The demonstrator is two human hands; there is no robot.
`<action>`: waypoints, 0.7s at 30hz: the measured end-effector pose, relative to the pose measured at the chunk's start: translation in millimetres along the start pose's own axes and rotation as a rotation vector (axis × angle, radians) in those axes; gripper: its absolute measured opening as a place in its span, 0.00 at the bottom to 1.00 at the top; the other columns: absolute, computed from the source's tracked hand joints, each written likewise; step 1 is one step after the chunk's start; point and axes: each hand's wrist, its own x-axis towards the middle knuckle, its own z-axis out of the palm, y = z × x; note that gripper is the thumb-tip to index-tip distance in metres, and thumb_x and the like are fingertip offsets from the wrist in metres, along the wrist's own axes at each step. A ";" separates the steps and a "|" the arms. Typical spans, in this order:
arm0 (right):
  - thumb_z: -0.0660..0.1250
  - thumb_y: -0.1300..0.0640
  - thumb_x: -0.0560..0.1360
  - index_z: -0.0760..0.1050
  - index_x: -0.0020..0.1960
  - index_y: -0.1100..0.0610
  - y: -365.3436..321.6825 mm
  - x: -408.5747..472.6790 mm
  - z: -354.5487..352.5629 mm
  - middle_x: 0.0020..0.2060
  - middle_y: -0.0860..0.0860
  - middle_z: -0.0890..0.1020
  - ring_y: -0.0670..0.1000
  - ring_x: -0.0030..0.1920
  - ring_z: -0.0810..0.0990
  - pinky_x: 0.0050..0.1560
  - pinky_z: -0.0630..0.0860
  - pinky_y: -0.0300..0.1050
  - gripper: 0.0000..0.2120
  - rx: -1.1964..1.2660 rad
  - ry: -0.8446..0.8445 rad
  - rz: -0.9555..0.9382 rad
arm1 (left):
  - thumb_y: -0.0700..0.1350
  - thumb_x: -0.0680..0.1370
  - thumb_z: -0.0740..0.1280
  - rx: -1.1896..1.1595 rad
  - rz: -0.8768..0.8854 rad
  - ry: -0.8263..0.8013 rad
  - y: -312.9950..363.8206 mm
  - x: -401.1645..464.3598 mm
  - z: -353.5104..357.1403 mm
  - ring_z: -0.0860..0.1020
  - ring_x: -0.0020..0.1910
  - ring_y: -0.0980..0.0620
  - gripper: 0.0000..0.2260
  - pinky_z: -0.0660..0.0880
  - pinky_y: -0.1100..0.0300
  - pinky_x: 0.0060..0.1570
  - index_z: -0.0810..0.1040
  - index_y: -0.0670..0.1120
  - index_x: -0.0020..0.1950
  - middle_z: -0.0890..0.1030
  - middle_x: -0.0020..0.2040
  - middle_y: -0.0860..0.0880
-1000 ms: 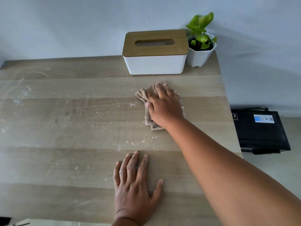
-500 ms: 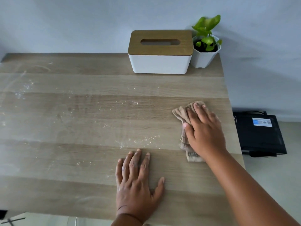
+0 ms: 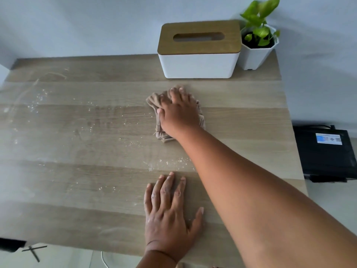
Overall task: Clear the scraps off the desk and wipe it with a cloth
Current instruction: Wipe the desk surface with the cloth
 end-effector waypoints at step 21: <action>0.53 0.44 0.82 0.70 0.75 0.46 43.9 -81.2 6.5 0.83 0.53 0.59 0.61 0.82 0.52 0.79 0.53 0.65 0.24 -0.069 0.067 0.038 | 0.64 0.73 0.65 0.010 -0.001 -0.014 -1.2 -0.3 -1.9 0.64 0.79 0.42 0.35 0.59 0.36 0.76 0.72 0.49 0.77 0.69 0.78 0.45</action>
